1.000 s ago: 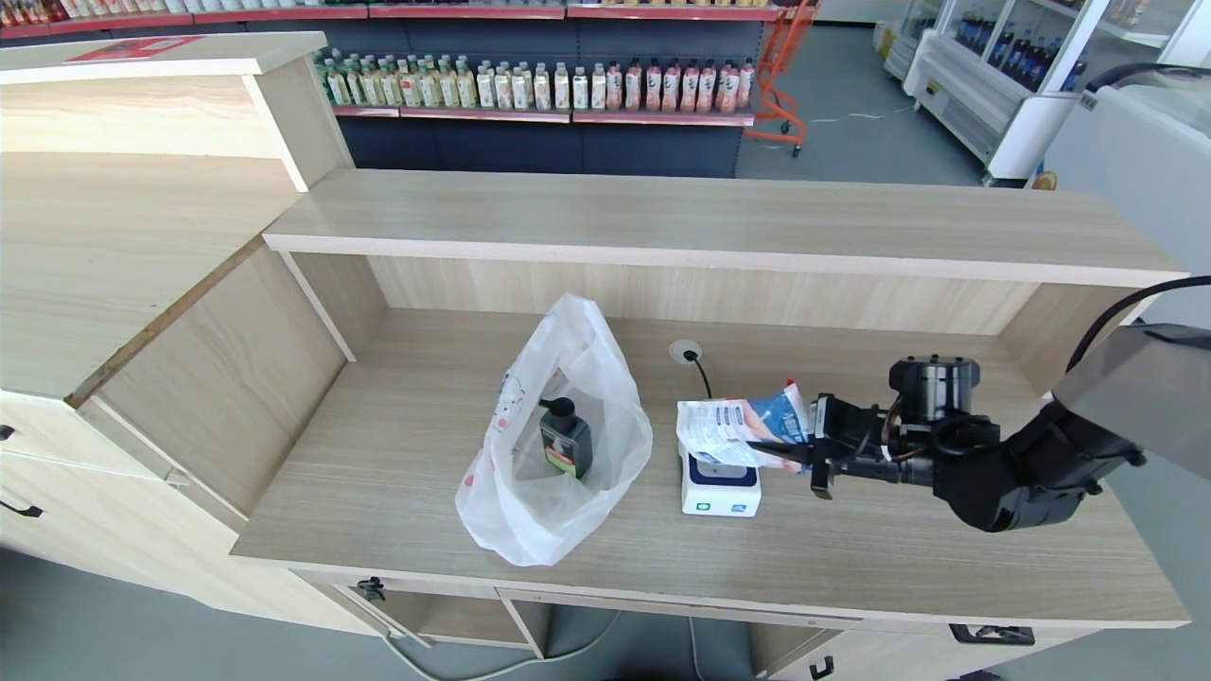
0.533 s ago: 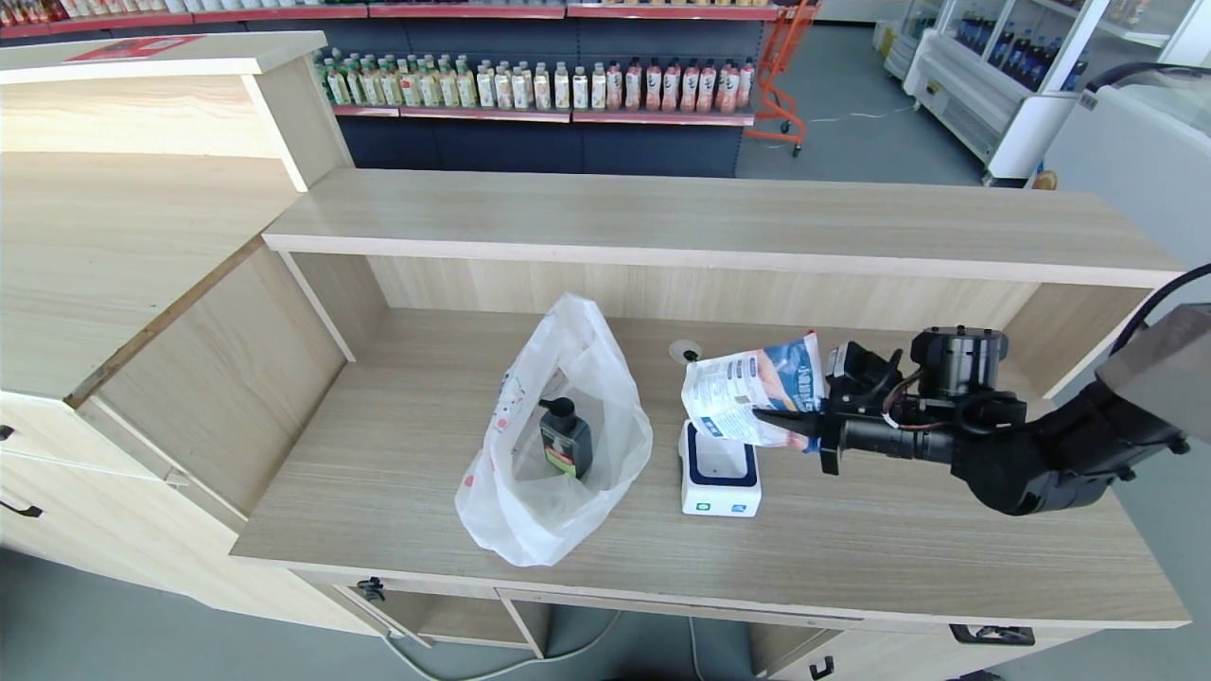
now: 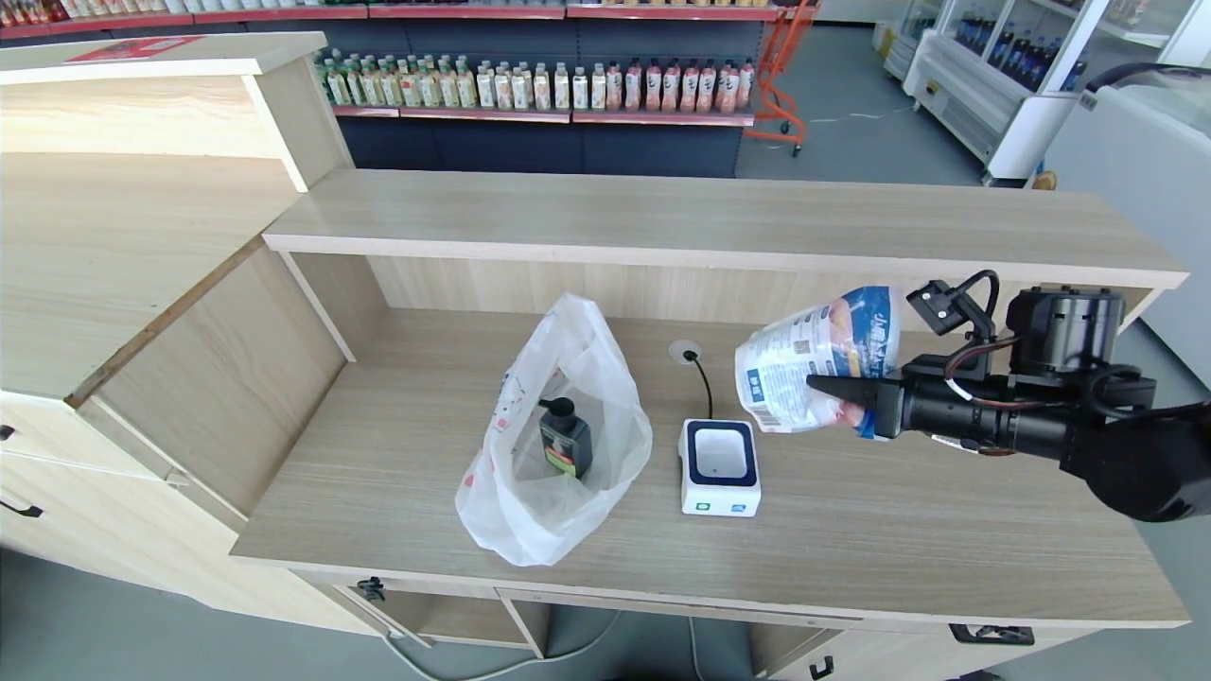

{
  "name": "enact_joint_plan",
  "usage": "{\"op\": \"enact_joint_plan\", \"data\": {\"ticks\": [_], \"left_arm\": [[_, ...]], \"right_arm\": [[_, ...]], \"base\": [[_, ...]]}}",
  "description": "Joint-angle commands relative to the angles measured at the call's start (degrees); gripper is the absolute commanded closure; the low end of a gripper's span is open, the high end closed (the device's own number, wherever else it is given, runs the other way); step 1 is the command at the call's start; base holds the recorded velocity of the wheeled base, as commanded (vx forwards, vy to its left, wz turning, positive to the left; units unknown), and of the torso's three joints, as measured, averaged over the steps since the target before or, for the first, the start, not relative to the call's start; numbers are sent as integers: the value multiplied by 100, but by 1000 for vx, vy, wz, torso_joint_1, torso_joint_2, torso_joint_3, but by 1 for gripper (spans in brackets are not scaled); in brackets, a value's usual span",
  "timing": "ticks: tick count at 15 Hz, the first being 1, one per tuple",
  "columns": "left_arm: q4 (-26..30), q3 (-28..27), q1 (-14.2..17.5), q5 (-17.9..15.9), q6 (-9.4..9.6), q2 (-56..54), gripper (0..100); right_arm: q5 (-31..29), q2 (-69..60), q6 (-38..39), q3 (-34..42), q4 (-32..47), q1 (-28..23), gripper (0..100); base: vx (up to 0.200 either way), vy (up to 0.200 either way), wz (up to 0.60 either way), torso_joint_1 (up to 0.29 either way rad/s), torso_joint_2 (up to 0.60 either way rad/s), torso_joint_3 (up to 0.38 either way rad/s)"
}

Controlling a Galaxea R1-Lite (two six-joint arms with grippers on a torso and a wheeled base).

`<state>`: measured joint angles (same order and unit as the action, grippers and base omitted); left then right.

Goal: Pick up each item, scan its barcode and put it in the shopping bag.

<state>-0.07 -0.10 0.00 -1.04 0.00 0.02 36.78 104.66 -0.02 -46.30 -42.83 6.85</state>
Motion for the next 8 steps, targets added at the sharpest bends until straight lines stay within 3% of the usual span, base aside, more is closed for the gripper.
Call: {"op": "enact_joint_plan", "data": {"ticks": [1,5,8], "left_arm": [[-1,1,0,-2,0,-2,0],[-1,1,0,-2,0,-2,0],[-1,1,0,-2,9,-2,0]], "right_arm": [[-110,-226,55,77,29,-8,100],[-171,-305,64,192,29,-8,100],[-189,-314,495,165,29,0,100]], "base": [[0,0,0,0,0,0],[0,0,0,0,0,0],[0,200,0,2,1,2]]}}
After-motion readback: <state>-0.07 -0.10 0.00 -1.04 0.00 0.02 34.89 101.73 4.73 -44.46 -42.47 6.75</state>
